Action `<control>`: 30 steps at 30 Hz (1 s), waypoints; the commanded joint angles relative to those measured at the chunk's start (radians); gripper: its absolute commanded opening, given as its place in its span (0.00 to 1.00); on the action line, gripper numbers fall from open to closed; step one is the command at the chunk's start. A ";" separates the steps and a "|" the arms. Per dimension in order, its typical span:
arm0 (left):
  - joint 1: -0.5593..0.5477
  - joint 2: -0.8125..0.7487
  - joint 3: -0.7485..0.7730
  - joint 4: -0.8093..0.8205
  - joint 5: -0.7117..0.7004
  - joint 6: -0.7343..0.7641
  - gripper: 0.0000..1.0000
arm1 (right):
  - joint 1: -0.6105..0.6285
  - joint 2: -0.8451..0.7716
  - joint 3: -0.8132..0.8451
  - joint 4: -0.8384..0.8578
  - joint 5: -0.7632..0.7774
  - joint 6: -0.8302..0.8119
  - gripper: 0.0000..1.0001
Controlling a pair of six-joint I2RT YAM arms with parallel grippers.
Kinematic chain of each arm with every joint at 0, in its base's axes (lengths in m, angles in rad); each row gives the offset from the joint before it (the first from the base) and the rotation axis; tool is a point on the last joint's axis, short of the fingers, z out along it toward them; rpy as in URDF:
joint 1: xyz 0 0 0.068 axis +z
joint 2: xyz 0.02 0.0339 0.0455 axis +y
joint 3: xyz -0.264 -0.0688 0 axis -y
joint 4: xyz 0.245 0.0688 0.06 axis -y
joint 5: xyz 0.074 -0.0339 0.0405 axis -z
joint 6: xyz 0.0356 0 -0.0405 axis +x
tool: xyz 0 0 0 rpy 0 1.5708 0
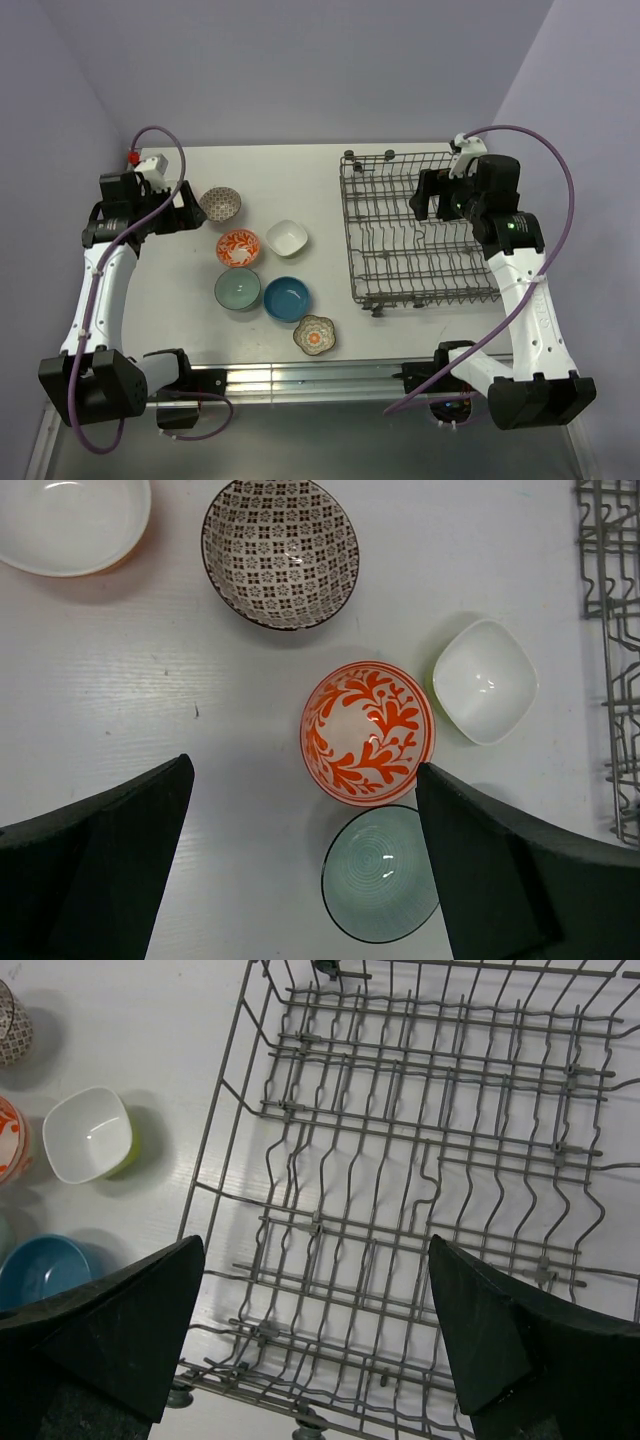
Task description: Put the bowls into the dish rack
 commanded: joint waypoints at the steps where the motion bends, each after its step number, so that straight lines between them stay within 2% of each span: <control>1: 0.002 0.028 0.020 0.042 -0.068 0.013 1.00 | 0.003 -0.001 0.045 0.022 0.015 -0.031 1.00; 4: 0.004 0.088 0.040 0.034 -0.087 0.007 1.00 | 0.003 -0.015 0.042 0.057 0.019 -0.024 1.00; 7: 0.004 0.131 0.050 0.051 -0.038 -0.011 1.00 | 0.003 -0.020 0.042 0.089 0.030 0.001 1.00; 14: 0.002 0.263 0.094 0.145 -0.063 -0.126 0.98 | 0.003 0.085 0.136 0.031 0.052 0.025 1.00; 18: 0.001 0.350 0.103 0.206 -0.065 -0.191 0.91 | 0.003 0.111 0.148 0.039 0.044 0.085 1.00; 22: 0.001 0.410 0.096 0.272 -0.067 -0.258 0.83 | 0.003 0.083 0.102 0.127 0.024 0.110 1.00; 26: 0.002 0.479 0.096 0.301 -0.054 -0.287 0.77 | 0.003 0.040 0.076 0.190 0.010 0.117 1.00; 30: 0.002 0.543 0.103 0.326 -0.047 -0.310 0.71 | 0.003 0.066 0.108 0.185 0.006 0.125 1.00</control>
